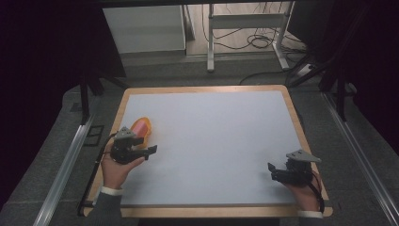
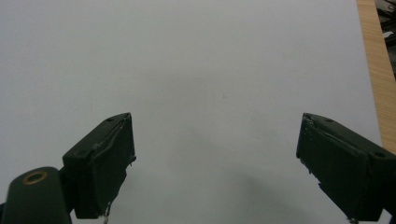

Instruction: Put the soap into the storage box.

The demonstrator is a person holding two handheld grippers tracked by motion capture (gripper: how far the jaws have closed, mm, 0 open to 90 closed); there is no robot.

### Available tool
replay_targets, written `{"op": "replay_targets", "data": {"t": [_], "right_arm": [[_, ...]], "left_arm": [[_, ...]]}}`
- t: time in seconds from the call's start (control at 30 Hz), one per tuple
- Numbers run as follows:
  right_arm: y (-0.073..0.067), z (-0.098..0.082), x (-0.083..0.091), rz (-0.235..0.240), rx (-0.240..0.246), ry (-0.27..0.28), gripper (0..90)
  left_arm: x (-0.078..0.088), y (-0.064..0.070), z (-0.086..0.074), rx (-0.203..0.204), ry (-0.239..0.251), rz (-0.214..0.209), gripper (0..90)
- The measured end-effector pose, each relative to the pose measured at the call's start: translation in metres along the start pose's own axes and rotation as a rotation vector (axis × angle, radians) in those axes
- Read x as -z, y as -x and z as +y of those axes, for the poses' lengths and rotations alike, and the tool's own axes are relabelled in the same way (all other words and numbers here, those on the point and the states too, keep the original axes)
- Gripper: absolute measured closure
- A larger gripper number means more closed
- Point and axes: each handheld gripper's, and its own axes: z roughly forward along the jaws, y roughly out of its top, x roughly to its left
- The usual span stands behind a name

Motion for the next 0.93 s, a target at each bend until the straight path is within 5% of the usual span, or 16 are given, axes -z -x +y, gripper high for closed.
{"op": "replay_targets", "data": {"t": [0.27, 0.43, 0.93], "right_arm": [[-0.002, 0.001, 0.001, 0.006, 0.008, 0.009, 11.0], [-0.003, 0.002, 0.001, 0.006, 0.011, 0.013, 11.0], [-0.005, 0.003, 0.001, 0.01, 0.02, 0.018, 11.0]], "left_arm": [[-0.005, 0.006, -0.026, 0.025, -0.035, -0.046, 33.5], [-0.004, 0.009, -0.035, 0.033, -0.04, -0.036, 33.2], [-0.009, 0.007, -0.036, 0.027, -0.054, -0.044, 32.2]]}}
